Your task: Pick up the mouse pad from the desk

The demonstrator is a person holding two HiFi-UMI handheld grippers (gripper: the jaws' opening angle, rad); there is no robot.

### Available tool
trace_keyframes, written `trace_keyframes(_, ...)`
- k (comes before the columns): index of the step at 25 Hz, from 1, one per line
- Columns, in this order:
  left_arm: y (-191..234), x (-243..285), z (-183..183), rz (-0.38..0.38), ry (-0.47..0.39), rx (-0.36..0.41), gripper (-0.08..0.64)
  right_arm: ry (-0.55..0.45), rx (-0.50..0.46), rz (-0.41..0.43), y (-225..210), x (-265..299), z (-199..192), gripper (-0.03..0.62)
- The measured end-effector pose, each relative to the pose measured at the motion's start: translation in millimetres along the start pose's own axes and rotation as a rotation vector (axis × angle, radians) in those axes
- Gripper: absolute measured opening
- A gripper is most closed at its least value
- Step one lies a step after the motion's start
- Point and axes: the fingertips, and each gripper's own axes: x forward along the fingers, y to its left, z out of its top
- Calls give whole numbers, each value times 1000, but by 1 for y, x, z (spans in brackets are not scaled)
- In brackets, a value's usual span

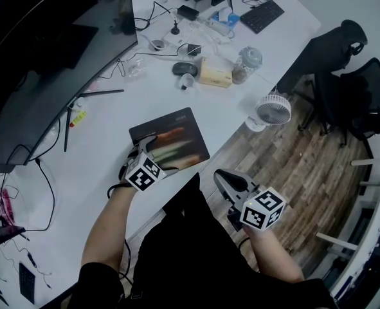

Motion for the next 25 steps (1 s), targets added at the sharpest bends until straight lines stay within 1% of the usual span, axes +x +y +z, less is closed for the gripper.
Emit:
trace_keyframes(9, 4, -2, 0, -9, 6, 6, 543, 15, 9, 27, 7, 12, -3, 18)
trace_keyframes(16, 13, -4, 1, -5, 11, 0, 478, 22, 18, 33, 6, 18, -5, 18)
trace_keyframes(18, 13, -4, 1, -6, 15, -3, 472, 22, 18, 33, 6, 18, -4, 18)
trace_keyframes(20, 8, -4, 0, -20, 40, -1, 473, 20, 19, 32, 7, 17, -3, 18)
trace_keyframes(21, 5, -3, -2, -29, 60, 2, 478, 19, 19, 32, 7, 16, -2, 18)
trace_keyframes(25, -10, 3, -7, -52, 132, 36, 574, 5, 21, 24, 4, 11, 3, 18)
